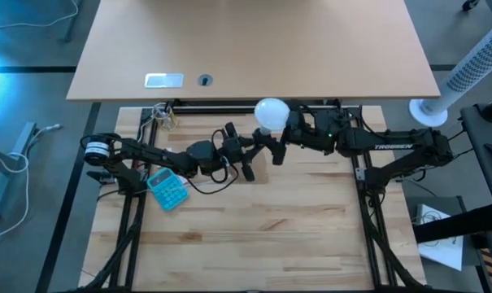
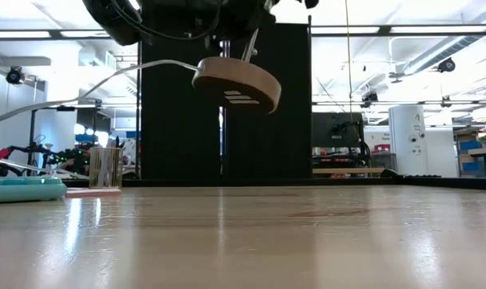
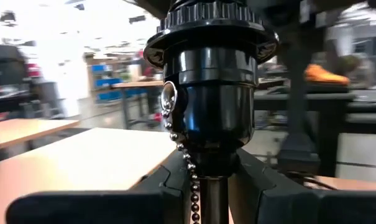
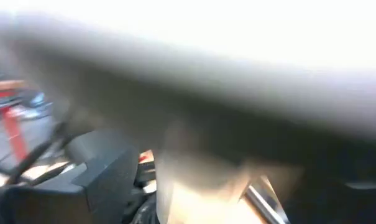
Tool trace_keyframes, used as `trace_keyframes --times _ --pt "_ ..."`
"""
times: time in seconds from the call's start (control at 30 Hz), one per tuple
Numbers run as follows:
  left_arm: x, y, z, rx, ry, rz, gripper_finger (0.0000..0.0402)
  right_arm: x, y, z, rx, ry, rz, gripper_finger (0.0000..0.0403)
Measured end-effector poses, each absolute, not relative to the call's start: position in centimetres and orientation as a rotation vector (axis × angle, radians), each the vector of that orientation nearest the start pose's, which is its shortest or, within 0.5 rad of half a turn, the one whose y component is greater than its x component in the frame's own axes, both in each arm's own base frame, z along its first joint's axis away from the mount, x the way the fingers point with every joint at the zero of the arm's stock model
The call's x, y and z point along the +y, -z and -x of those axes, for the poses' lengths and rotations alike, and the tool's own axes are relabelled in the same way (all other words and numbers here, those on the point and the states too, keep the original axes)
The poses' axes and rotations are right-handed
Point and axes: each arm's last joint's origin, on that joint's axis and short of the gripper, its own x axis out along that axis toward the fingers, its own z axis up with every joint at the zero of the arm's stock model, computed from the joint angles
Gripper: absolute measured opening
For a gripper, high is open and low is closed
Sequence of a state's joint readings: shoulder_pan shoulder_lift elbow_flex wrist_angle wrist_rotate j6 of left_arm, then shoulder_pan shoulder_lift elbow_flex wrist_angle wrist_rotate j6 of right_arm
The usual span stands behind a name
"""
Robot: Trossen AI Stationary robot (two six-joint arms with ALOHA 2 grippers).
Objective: Screw lightbulb
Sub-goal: Remove the lightbulb from the lamp
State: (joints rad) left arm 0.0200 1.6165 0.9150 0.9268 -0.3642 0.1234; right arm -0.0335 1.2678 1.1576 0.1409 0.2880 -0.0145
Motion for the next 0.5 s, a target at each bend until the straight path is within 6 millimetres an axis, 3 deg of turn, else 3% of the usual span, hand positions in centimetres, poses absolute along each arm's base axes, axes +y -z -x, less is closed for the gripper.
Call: trace_keyframes --times 0.13,0.5 --pt "2.08 -27.66 -34.89 -0.197 -0.480 -0.089 0.0061 -1.81 -39.40 -28.52 -0.064 0.424 -0.024 0.0335" --pt "2.67 -27.72 -34.80 -0.197 -0.516 -0.095 0.0061 -1.87 -40.13 -28.42 -0.163 0.439 -0.136 0.0309"
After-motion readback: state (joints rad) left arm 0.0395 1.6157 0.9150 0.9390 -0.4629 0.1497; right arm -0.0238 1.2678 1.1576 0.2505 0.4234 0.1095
